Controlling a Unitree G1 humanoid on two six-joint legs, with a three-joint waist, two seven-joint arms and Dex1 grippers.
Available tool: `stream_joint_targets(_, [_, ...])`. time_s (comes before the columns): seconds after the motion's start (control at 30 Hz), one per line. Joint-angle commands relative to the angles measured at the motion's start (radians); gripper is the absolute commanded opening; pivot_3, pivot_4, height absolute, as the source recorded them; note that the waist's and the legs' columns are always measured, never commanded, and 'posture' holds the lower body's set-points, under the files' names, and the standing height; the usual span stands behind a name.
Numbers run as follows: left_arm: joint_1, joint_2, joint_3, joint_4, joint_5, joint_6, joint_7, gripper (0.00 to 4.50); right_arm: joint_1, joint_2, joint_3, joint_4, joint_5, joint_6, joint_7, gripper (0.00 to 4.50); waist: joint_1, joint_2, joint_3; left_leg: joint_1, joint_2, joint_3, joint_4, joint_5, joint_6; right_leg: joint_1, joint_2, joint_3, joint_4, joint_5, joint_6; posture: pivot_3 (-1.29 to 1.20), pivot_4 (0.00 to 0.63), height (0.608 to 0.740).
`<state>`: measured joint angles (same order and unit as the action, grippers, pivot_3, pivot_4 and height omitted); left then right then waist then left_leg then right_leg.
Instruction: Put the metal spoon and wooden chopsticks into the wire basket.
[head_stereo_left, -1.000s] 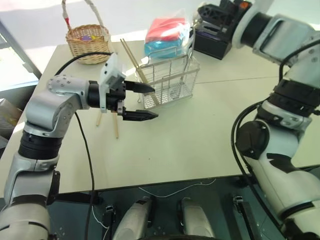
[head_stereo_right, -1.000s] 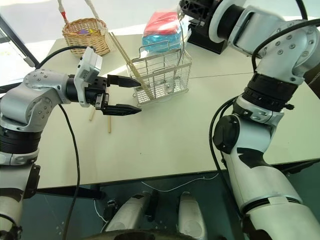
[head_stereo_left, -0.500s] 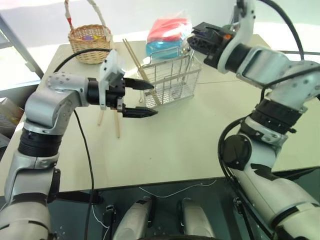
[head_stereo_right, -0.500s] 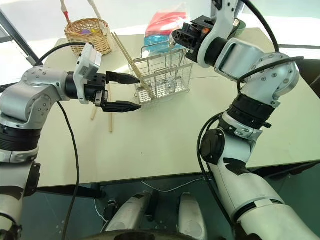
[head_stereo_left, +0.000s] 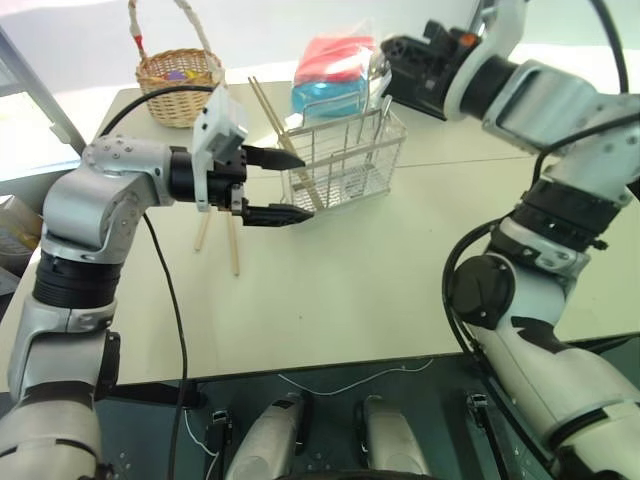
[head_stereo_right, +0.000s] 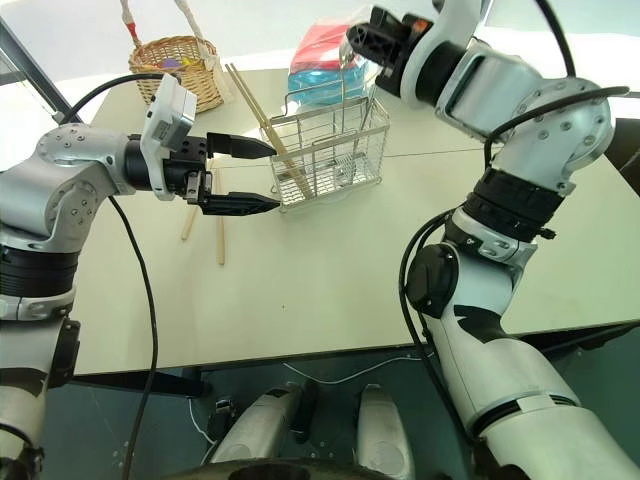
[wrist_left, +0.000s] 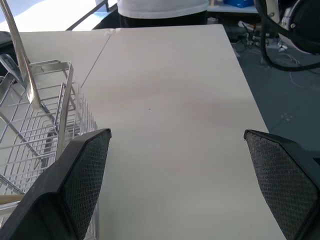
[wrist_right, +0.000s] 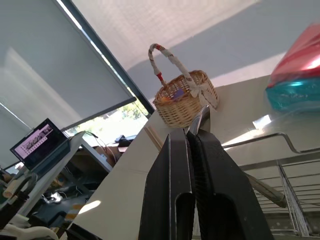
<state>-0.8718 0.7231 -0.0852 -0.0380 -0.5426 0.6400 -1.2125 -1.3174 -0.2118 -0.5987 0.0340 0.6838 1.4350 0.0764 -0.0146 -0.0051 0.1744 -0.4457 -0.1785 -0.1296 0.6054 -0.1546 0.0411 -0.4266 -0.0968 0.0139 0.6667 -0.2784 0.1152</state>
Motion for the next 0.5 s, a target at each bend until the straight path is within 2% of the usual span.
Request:
stream_joint_targets(0.03, [-0.020,0.006,0.036,-0.005,0.003,-0.022,0.004,4.50,-0.055,-0.042,-0.012,-0.007,0.017,-0.023,-0.008,0.07,0.000,0.000,0.000,0.000,0.000,0.000,0.000,0.000,0.000,0.000,0.000,0.000,0.000,0.000,0.000,0.00,0.150,0.725])
stream_joint_targets(0.23, [-0.026,0.001,0.034,0.006,0.009,-0.030,-0.001,4.50,-0.036,-0.132,0.022,0.071,-0.003,-0.091,0.033,0.07,-0.003,0.000,0.000,0.000,0.000,0.000,0.000,-0.001,0.002,0.000,0.000,0.000,0.000,0.000,0.000,0.00,0.150,0.725])
stream_joint_targets(0.5, [-0.036,0.001,0.030,0.018,0.015,-0.037,-0.007,4.50,0.008,-0.104,0.041,0.099,0.010,-0.155,0.018,0.07,-0.007,0.001,0.001,0.000,0.000,0.000,-0.001,0.000,0.000,0.000,0.000,0.000,0.000,0.000,0.000,0.00,0.150,0.725])
